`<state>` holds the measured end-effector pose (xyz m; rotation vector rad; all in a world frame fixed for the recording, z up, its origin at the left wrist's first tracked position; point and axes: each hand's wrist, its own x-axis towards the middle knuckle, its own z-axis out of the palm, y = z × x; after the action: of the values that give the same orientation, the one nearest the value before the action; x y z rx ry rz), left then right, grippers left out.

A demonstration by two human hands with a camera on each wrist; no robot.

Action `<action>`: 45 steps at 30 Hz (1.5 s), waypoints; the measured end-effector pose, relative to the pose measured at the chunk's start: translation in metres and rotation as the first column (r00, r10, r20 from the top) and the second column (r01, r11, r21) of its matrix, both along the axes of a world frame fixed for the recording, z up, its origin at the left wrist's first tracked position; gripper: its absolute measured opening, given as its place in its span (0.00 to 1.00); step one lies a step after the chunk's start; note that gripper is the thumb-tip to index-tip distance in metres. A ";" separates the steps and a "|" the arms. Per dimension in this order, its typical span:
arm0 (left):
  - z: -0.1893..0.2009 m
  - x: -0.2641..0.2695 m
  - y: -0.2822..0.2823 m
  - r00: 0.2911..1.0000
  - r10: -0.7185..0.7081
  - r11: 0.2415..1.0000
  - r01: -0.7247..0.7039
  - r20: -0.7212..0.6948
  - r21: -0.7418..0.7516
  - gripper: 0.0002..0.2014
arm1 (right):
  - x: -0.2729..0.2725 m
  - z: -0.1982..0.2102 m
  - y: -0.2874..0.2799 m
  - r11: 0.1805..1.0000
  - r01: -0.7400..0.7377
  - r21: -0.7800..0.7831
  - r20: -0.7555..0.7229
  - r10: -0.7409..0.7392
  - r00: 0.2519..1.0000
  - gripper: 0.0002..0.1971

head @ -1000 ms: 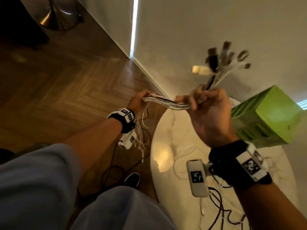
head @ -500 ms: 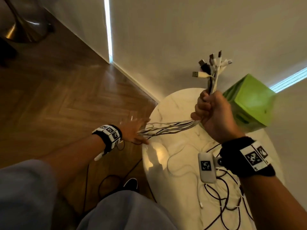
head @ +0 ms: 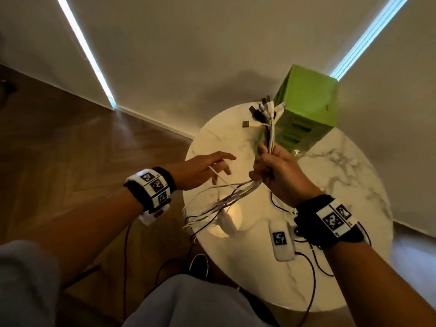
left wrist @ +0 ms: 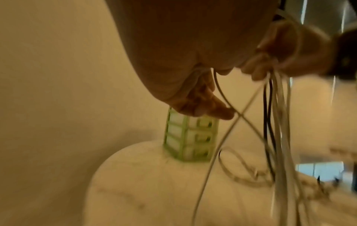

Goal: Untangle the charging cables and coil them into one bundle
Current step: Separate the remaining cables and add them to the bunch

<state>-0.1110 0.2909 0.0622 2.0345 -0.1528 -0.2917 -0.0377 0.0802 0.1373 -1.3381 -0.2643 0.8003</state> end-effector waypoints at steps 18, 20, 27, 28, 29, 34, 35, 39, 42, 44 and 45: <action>-0.057 -0.095 0.074 0.954 0.245 0.878 -0.141 -0.175 0.458 0.26 | 0.011 0.006 0.067 0.997 0.031 0.067 0.188 -0.043 0.981 0.14; -0.047 -0.103 0.072 0.942 0.311 0.832 -0.208 -0.123 0.514 0.25 | 0.010 0.006 0.074 0.998 -0.013 0.057 0.182 0.002 0.983 0.14; 0.008 -0.074 0.051 0.924 0.369 0.892 -0.383 0.103 0.239 0.27 | 0.004 -0.003 0.077 0.967 -0.250 -0.059 0.169 0.256 0.952 0.15; 0.025 -0.063 0.039 0.935 0.339 0.930 -0.349 0.100 0.111 0.28 | 0.001 -0.004 0.076 0.948 -0.308 -0.075 0.174 0.316 0.933 0.14; 0.039 -0.051 0.027 0.949 0.302 0.953 -0.302 0.090 -0.021 0.28 | -0.002 -0.004 0.075 0.923 -0.371 -0.103 0.199 0.384 0.902 0.12; 0.069 -0.020 -0.012 0.952 0.295 0.935 -0.270 0.082 -0.231 0.21 | -0.012 -0.013 0.054 0.848 -0.517 -0.117 0.216 0.529 0.821 0.12; 0.071 -0.017 -0.018 0.953 0.291 0.941 -0.268 0.086 -0.207 0.20 | -0.013 -0.018 0.047 0.873 -0.485 -0.039 0.164 0.485 0.859 0.12; 0.080 -0.012 -0.039 0.991 0.100 0.994 -0.096 0.085 -0.051 0.20 | -0.024 -0.056 0.034 0.908 -0.415 0.051 0.047 0.413 0.909 0.07; 0.087 -0.007 -0.049 0.999 -0.006 0.999 0.008 0.035 -0.050 0.21 | -0.032 -0.077 0.034 0.795 -0.561 -0.229 0.140 0.597 0.790 0.04; 0.090 -0.004 -0.051 1.000 -0.010 0.984 0.009 -0.002 -0.180 0.23 | -0.028 -0.090 0.040 0.717 -0.546 -0.434 0.231 0.674 0.702 0.13; 0.091 -0.003 -0.051 1.000 0.002 0.980 0.000 0.009 -0.198 0.24 | -0.024 -0.094 0.041 0.720 -0.493 -0.488 0.261 0.660 0.705 0.20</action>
<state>-0.1138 0.2398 0.1537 1.8388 -0.1791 -0.2560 -0.0617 0.1213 0.0434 -1.8382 -0.9699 1.1356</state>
